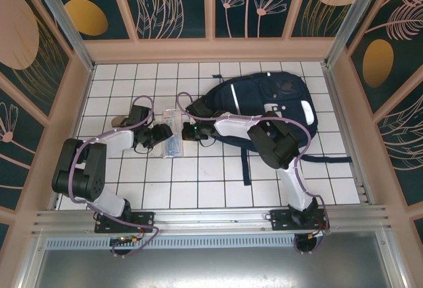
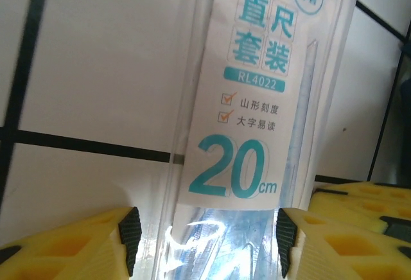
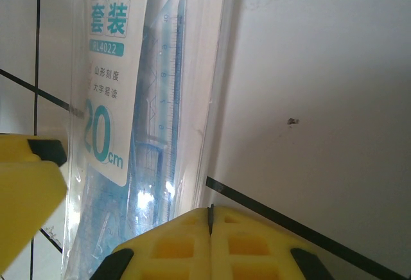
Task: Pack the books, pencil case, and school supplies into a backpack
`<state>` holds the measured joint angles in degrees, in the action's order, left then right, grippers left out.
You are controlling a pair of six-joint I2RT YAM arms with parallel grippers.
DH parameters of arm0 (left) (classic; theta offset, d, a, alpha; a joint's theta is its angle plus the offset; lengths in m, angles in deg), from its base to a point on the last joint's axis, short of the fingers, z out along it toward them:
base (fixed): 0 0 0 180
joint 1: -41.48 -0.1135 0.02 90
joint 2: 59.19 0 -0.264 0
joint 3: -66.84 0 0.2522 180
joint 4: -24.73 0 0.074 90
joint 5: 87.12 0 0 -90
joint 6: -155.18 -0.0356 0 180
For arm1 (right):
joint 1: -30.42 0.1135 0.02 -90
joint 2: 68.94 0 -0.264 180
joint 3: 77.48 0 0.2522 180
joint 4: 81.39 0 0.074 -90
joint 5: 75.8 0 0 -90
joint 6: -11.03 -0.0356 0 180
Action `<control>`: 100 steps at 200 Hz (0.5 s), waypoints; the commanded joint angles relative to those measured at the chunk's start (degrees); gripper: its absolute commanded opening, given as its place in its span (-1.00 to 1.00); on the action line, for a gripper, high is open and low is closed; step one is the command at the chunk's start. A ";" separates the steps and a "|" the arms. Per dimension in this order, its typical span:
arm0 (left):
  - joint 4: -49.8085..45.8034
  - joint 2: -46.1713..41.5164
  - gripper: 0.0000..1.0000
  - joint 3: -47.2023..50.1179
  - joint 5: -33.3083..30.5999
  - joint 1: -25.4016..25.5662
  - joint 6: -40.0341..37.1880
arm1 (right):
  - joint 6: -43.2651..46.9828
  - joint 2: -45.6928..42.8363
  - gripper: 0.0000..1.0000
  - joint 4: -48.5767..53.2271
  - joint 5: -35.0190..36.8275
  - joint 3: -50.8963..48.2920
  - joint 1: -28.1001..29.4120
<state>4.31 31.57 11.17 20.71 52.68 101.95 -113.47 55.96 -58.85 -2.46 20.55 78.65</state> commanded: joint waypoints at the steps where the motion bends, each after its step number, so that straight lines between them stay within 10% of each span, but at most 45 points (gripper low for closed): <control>1: 0.07 2.19 0.14 0.11 4.33 -0.14 -1.93 | -0.13 2.89 -1.00 0.67 -1.53 1.06 1.34; 100: 5.73 2.08 0.02 1.41 13.39 -0.03 -1.89 | 0.14 3.35 -1.00 1.08 -1.27 1.95 1.33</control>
<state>8.40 33.23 12.26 31.59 52.22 100.94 -113.47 56.40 -58.28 -2.81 21.43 78.65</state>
